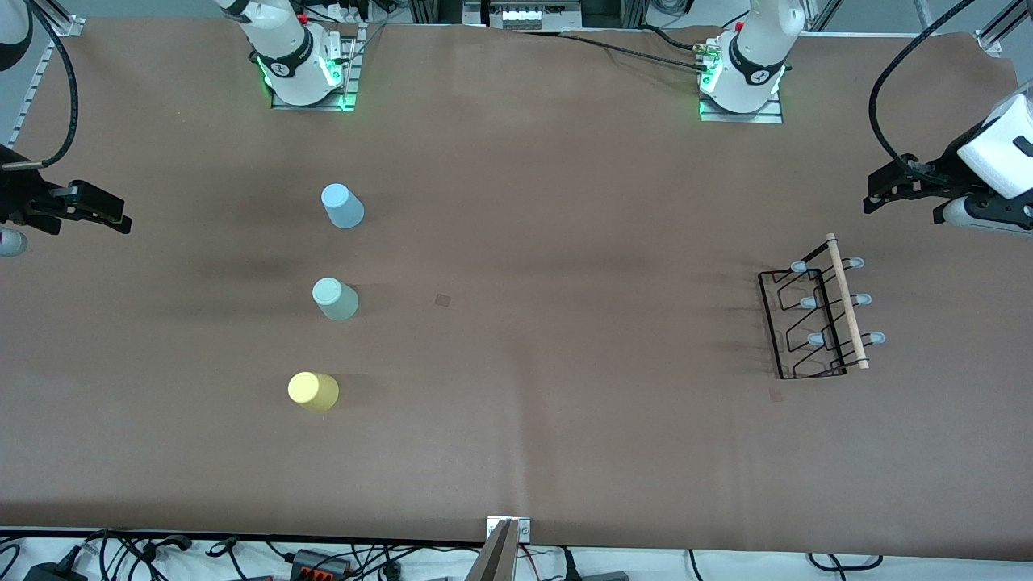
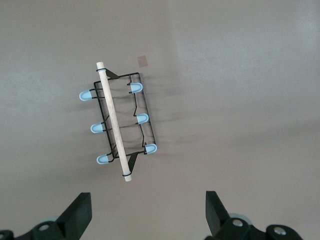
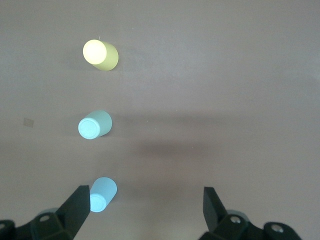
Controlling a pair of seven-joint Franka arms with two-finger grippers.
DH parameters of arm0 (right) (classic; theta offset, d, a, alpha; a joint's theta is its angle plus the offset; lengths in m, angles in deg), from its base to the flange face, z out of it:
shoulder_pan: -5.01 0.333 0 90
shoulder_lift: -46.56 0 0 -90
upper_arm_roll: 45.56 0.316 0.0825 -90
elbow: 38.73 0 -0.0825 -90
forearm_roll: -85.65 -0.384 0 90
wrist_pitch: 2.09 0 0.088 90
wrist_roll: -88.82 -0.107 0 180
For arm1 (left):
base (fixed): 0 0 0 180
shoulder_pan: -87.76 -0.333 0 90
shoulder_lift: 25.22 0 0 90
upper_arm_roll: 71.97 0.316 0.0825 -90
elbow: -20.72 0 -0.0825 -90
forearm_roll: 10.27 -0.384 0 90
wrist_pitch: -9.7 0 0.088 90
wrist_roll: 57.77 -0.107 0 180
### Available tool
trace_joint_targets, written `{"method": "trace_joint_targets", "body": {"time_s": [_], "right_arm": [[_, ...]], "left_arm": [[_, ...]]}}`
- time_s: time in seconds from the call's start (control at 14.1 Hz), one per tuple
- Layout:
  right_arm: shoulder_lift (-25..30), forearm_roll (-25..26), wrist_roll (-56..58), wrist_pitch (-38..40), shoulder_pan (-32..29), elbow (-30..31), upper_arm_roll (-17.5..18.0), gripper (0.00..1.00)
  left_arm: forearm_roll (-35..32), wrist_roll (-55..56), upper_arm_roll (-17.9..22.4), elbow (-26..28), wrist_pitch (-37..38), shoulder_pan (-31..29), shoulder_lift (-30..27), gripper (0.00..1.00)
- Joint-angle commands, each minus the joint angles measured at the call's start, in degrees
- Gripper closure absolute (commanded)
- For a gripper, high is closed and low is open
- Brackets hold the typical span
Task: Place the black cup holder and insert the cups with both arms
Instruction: 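Reach the left gripper to the rack while the right gripper reaches the cups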
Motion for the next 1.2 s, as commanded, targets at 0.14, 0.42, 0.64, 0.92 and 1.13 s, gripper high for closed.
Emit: {"method": "trace_joint_targets", "body": {"time_s": [0.14,0.42,0.64,0.92,1.13], "right_arm": [[1.3,-0.1,0.0,-0.3,-0.8,1.6,0.8,0.0],[0.8,-0.1,0.2,0.8,-0.6,3.2,0.8,0.0],[0.8,0.0,2.2,2.1,0.4,3.7,0.9,0.0],[-0.9,0.4,3.0,8.2,0.5,3.9,1.0,0.0],[1.6,0.0,4.5,6.8,0.6,9.8,1.0,0.0]], "left_arm": [[-0.6,-0.9,-0.6,0.5,-0.3,-0.5,-0.8,0.0],[-0.6,-0.6,-0.4,0.5,-0.3,-0.5,-0.6,0.0],[-0.6,-0.2,-0.2,0.4,0.5,-0.5,-0.3,0.0],[-0.5,-0.6,-0.2,-0.2,1.8,-0.5,1.3,0.0],[-0.6,-0.8,-0.7,-0.4,3.2,-0.4,3.9,0.0]]}}
